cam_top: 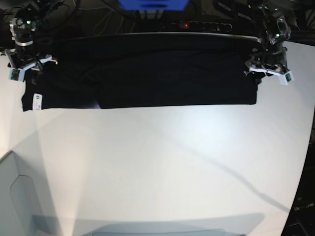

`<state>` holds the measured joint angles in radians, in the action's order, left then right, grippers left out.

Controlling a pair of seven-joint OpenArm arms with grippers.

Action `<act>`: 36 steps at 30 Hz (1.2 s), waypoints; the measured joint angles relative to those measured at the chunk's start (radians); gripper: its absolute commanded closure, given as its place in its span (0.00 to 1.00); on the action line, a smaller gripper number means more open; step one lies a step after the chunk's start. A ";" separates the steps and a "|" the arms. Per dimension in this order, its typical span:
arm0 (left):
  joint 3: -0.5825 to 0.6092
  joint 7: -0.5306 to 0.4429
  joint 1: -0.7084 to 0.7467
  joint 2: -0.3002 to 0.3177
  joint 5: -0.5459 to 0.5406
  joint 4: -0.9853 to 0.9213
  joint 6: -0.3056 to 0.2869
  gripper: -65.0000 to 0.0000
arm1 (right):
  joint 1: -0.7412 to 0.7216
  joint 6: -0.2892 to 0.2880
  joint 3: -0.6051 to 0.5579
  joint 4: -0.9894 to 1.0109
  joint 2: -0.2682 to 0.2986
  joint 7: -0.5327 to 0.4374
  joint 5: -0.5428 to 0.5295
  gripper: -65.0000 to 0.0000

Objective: Fold the T-shirt properly
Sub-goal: 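Grasp the strip's ends, right gripper first, then the left gripper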

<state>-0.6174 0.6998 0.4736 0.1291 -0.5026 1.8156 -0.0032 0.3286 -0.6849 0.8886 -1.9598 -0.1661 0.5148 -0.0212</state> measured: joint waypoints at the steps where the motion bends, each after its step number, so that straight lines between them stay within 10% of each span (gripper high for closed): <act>1: 0.000 0.000 0.000 0.001 0.000 0.000 0.000 0.45 | 0.018 0.000 -0.025 0.000 0.000 0.000 0.001 0.58; 36: 0.087 -0.049 0.015 0.010 0.001 -0.088 -0.002 0.36 | 0.002 0.000 -0.100 0.254 0.038 -0.029 -0.001 0.58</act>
<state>-0.5304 0.6506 0.4885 0.1387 -0.5018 1.7279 -0.0048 0.3305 -0.6846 0.7887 -1.7054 -0.1284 0.4854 -0.0223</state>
